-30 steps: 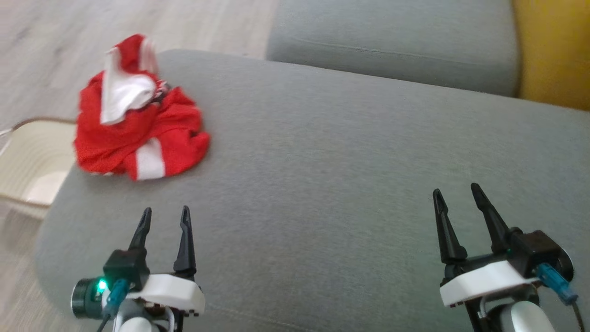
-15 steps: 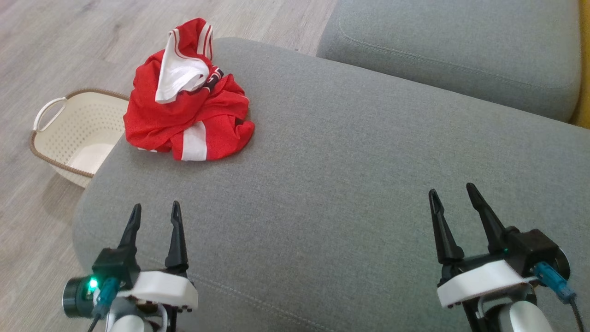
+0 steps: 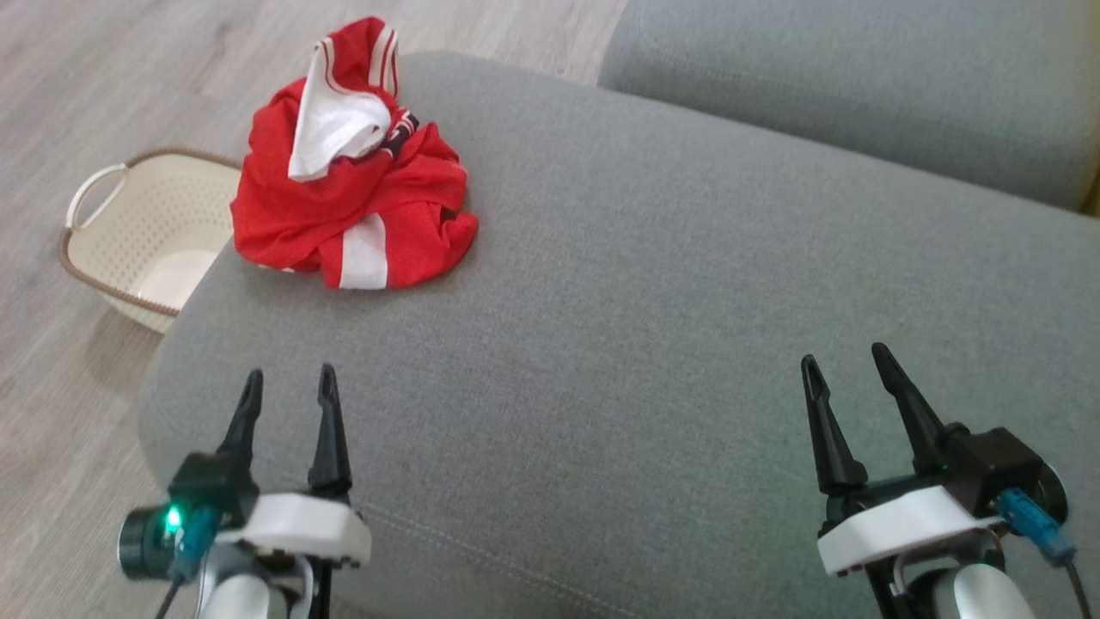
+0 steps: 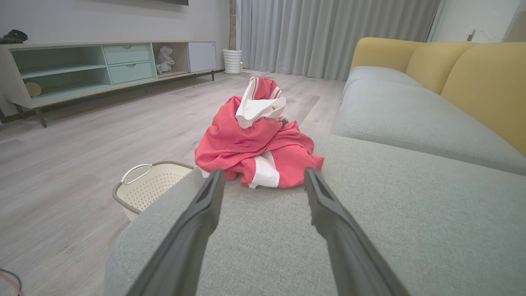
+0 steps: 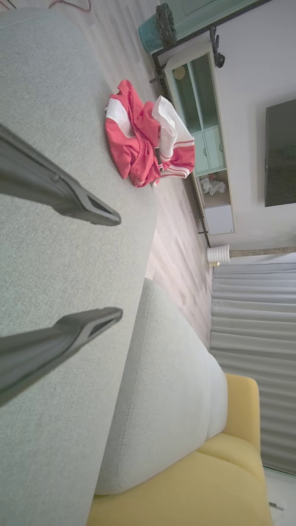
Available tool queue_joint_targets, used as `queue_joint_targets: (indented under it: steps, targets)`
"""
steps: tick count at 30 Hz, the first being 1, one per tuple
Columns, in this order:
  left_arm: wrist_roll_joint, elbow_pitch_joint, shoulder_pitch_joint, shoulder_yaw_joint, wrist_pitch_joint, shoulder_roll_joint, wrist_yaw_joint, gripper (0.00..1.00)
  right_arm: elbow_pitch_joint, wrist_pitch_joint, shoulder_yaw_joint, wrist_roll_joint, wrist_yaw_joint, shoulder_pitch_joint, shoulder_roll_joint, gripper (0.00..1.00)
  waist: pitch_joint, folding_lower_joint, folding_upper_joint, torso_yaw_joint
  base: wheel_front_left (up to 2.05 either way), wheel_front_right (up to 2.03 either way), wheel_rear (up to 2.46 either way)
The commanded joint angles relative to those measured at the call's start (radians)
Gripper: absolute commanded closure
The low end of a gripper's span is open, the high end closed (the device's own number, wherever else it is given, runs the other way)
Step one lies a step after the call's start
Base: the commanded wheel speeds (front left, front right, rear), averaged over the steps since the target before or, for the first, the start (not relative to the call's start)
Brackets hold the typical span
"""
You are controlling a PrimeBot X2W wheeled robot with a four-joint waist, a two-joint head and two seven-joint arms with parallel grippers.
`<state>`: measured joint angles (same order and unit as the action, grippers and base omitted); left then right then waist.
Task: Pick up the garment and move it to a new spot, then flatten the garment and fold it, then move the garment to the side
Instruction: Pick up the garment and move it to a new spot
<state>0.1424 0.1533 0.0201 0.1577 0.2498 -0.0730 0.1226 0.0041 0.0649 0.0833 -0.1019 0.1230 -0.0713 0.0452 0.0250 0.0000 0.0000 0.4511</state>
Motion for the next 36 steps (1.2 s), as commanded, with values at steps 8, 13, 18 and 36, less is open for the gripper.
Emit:
queue_joint_targets:
  steps: [8,13,18,36]
  targets:
    - [0.062,0.055,-0.263,-0.087,0.012,0.017,-0.012,0.0,-0.114,-0.062,0.014,0.029,0.008,0.105,0.046,0.0,0.2,0.0,0.0,-0.053,0.0,0.0,0.0]
    - [0.086,0.181,-0.463,-0.156,0.012,0.013,-0.033,0.0,-0.164,-0.099,0.015,0.029,0.008,0.157,0.1,0.0,0.334,0.0,0.0,-0.099,0.0,0.0,0.0]
    - [0.07,0.373,-0.644,-0.21,0.012,-0.042,-0.054,0.0,-0.185,-0.11,0.01,0.02,0.008,0.192,0.128,0.0,0.41,0.0,0.0,-0.145,0.0,0.0,0.0]
    - [-0.005,0.803,-0.99,-0.22,0.012,-0.247,-0.08,1.0,-0.164,-0.094,0.034,-0.004,0.008,0.247,0.133,0.0,0.475,0.0,0.0,-0.229,0.0,0.0,0.0]
